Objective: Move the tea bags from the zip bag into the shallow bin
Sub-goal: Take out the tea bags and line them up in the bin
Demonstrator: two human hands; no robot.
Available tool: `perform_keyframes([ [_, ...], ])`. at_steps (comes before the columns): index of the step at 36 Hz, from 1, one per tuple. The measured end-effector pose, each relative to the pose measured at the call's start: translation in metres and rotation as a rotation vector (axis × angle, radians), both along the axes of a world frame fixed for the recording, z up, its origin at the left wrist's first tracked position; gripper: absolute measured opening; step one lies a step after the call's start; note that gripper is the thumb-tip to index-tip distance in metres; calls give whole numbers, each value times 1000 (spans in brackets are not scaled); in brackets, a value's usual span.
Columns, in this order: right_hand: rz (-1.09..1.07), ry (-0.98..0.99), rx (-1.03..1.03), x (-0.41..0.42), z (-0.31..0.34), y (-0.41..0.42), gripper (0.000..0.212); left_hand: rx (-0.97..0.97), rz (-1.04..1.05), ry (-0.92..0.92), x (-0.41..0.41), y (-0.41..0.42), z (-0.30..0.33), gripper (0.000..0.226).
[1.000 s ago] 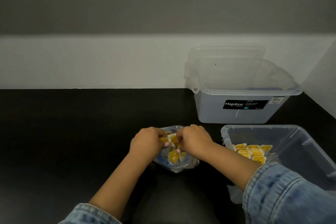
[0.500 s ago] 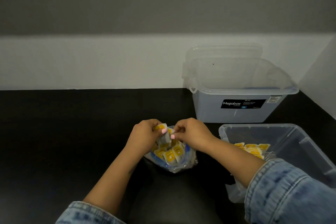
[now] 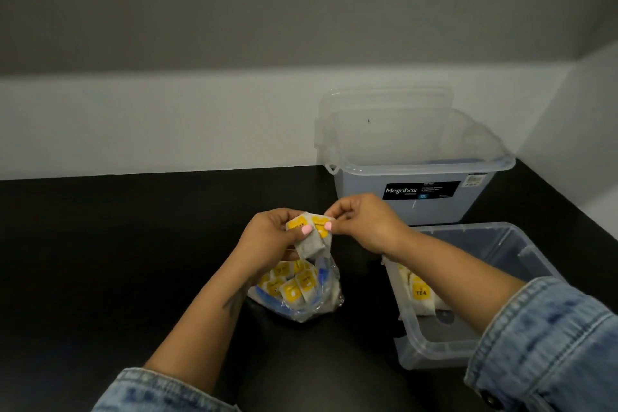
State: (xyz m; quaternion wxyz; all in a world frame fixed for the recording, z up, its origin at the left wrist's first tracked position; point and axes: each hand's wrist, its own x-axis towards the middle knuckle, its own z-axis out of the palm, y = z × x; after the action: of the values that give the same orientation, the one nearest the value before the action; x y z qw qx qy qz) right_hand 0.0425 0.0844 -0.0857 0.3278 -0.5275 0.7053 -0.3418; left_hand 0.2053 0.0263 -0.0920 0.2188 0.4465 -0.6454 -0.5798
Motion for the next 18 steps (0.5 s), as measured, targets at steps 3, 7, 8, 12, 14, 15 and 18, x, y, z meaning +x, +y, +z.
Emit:
perform_keyframes([
  [3,-26,-28,-22,-12,6,8,3,67,12,41,-7,2,4,18],
  [7,-64,-36,-31,-33,12,18,16,81,12,31,-17,5,7,20],
  [8,-72,-40,-25,-39,14,22,16,80,7,37,-20,6,7,20],
  [12,-102,-4,-32,-70,29,41,8,105,-25,76,-33,12,10,22],
  [14,-119,44,-16,-88,38,54,7,117,-34,90,-40,15,11,22],
  [15,-126,82,-2,-97,41,60,7,117,-36,91,-44,17,11,22],
  [18,-132,255,71,-123,47,78,10,113,-51,108,-55,23,12,19],
])
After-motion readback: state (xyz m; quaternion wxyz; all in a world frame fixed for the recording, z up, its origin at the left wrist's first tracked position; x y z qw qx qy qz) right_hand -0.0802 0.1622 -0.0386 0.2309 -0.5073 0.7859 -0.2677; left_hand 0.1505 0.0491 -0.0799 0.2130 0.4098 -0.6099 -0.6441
